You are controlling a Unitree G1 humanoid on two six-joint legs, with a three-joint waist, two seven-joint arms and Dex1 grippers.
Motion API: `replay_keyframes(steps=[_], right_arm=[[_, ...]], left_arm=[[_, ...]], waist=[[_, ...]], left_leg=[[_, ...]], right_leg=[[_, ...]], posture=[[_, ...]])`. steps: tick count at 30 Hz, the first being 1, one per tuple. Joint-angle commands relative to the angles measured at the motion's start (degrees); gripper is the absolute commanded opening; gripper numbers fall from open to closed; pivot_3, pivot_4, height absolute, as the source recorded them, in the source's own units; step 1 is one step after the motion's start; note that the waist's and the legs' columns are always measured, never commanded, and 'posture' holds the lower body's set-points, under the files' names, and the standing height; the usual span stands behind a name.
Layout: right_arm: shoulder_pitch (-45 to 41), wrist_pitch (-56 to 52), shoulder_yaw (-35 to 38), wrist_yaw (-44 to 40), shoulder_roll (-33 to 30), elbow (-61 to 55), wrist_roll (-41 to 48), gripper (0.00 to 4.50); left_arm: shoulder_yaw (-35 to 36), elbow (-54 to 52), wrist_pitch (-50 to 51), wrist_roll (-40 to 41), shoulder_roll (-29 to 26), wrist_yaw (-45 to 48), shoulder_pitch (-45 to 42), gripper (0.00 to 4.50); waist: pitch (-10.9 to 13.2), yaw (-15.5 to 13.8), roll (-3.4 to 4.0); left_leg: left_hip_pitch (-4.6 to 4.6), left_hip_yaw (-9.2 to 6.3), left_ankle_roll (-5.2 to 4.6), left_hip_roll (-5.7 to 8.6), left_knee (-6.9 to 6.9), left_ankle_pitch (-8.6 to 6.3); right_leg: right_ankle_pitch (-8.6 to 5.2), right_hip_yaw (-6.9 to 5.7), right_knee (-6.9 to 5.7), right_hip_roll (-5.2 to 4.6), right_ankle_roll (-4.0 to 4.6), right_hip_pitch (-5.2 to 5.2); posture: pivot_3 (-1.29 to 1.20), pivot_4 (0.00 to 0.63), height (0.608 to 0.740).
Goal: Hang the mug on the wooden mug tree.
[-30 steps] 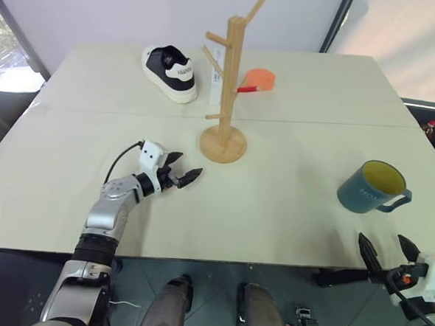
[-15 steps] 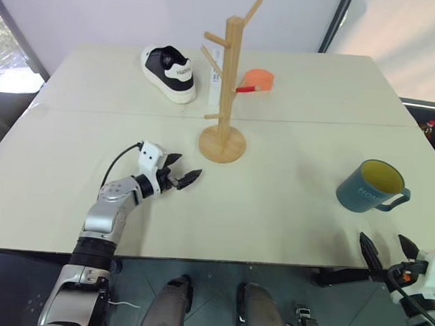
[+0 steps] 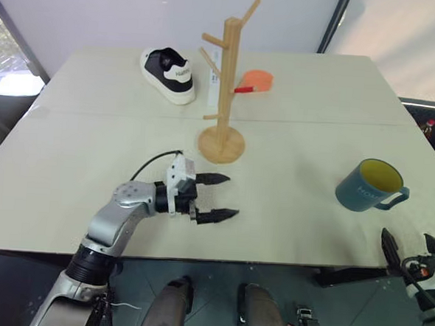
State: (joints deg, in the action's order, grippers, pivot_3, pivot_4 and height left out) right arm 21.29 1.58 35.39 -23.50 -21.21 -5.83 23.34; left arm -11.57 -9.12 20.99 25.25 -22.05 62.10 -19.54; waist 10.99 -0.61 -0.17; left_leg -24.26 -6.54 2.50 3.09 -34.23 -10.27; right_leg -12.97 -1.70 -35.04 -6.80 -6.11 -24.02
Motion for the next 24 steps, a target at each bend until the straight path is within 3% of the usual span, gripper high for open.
replay_keyframes(steps=[1, 20, 23, 24], right_arm=[[-2.53, 0.78, 0.2, 1.65, -1.07, 0.61, -1.12, 4.48], [-15.33, -1.82, -2.77, 3.96, -5.23, 9.48, -4.19, 4.48], [-16.71, -1.9, -3.36, 3.61, -5.77, 10.8, -4.23, 3.67], [-16.99, -1.96, -3.55, 3.5, -5.87, 10.9, -4.22, 3.12]], left_arm=[[-1.0, -2.57, 0.01, 0.54, 0.22, 0.09, -0.94, 4.5], [-0.55, -5.61, 0.68, 1.13, -1.17, -1.74, -0.66, 4.5], [-0.57, -5.64, 0.53, 0.92, -1.26, -1.98, -0.55, 4.5], [-0.55, -5.63, 0.48, 0.88, -1.31, -2.04, -0.52, 4.5]], waist=[[-0.01, -0.04, 0.02], [-0.02, 0.16, 0.04], [-0.02, 0.12, 0.04], [-0.02, 0.12, 0.04]], left_leg=[[0.01, -0.01, 0.0, 0.0, 0.0, 0.0], [0.19, 0.0, -0.02, 0.05, -0.14, 0.02], [0.46, -0.01, -0.02, 0.04, -0.14, 0.01], [0.54, -0.01, -0.02, 0.03, -0.14, 0.01]], right_leg=[[0.0, 0.0, -0.02, 0.0, 0.0, 0.0], [0.01, 0.02, -0.13, 0.03, 0.0, 0.21], [0.0, 0.01, -0.12, 0.03, 0.0, 0.48], [-0.01, 0.01, -0.12, 0.03, 0.0, 0.55]], posture=[[0.0, 0.15, 0.74], [0.0, 0.15, 0.74], [0.0, 0.15, 0.74], [0.0, 0.15, 0.74]])
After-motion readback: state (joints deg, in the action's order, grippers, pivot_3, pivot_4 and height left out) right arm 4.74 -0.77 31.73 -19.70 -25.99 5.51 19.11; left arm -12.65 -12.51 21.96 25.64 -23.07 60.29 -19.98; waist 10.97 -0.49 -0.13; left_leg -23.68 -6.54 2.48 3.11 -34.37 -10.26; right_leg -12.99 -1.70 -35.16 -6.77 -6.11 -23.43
